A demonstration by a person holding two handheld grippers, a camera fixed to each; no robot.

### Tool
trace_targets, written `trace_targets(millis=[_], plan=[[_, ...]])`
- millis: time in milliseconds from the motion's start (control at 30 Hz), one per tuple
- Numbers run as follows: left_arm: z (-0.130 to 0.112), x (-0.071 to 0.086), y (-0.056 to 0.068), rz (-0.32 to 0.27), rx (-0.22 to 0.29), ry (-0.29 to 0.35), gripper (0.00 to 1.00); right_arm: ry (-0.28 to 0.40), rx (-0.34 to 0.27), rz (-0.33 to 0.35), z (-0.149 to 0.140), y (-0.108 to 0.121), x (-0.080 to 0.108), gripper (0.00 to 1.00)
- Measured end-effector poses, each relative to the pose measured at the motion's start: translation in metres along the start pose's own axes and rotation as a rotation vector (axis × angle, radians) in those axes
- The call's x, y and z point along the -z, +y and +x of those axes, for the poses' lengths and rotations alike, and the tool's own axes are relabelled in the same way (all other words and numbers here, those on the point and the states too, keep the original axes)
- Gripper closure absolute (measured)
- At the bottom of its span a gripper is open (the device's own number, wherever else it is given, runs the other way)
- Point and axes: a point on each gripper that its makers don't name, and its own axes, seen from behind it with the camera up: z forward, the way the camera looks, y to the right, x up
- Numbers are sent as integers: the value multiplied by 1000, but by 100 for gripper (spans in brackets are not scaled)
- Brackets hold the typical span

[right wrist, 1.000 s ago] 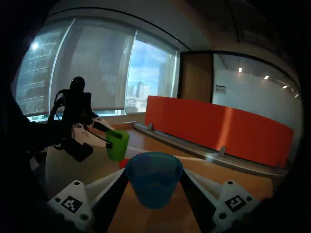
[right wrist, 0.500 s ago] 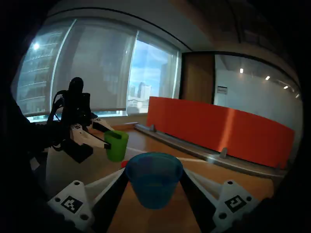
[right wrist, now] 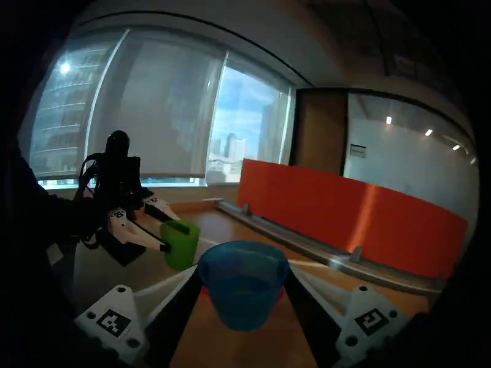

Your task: Pour water

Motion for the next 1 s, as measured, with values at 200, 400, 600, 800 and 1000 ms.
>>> trace_targets(millis=[200, 400, 600, 800, 1000], plan=[[-3, 4, 5, 1, -10, 7, 14, -1, -12, 29, 9, 0, -6, 9], [-1, 7, 13, -8, -19, 22, 14, 7, -46, 51, 20, 4, -12, 9], [-1, 9, 15, -12, -18, 26, 14, 11, -40, 55, 27, 6, -18, 9], [-1, 9, 17, -15, -12, 30, 14, -1, -25, 70, 27, 4, -22, 9], [-1, 9, 20, -19, -9, 33, 14, -4, -3, 81, 31, 2, -28, 9]])
